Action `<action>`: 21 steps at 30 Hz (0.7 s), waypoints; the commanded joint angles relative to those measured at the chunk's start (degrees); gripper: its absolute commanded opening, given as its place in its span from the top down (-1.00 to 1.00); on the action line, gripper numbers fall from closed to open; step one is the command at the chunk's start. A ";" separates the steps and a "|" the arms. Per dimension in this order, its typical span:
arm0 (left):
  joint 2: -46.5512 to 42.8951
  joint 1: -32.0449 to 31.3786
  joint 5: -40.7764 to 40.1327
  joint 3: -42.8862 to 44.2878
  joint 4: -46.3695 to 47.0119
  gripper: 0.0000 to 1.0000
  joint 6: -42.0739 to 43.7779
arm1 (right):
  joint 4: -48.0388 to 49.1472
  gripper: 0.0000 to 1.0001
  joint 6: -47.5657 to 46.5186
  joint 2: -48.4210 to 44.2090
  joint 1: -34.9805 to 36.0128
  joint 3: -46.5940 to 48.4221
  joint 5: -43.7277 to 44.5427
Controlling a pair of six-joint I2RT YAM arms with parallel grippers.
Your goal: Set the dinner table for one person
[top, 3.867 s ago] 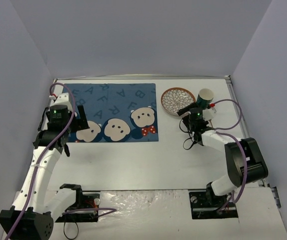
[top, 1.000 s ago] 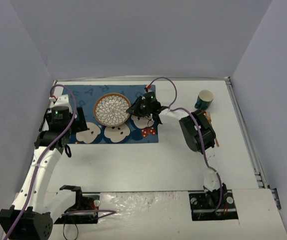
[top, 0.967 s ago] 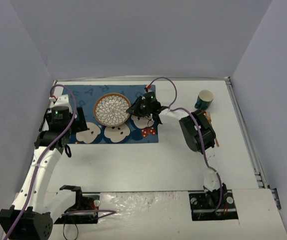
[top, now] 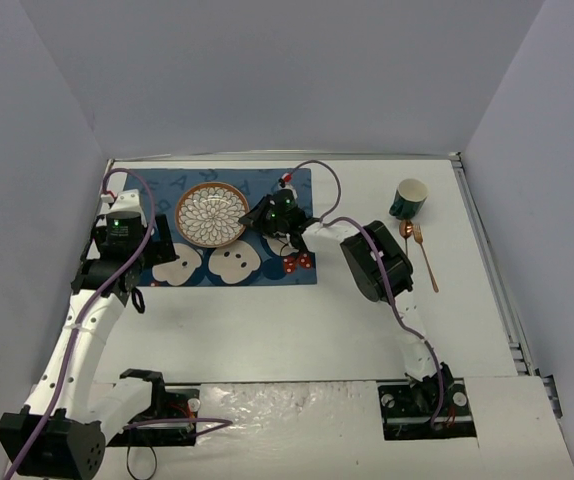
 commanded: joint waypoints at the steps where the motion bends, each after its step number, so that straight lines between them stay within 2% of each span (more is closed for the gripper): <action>1: -0.65 -0.39 -0.97 2.44 1.61 -0.94 -0.43 | 11.23 1.00 3.33 -2.73 0.56 5.31 0.29; 10: -0.84 -0.39 -0.97 2.44 1.62 -0.94 -0.43 | 10.20 0.97 3.29 -1.50 0.81 6.16 0.37; 14: -0.99 -0.39 -0.97 2.44 1.54 -0.94 -0.35 | 10.10 0.63 3.39 -0.57 0.89 6.81 -0.36; 21: -1.08 -0.39 -1.05 2.44 1.53 -0.94 -0.35 | 8.74 0.24 2.83 0.09 0.90 7.19 -0.44</action>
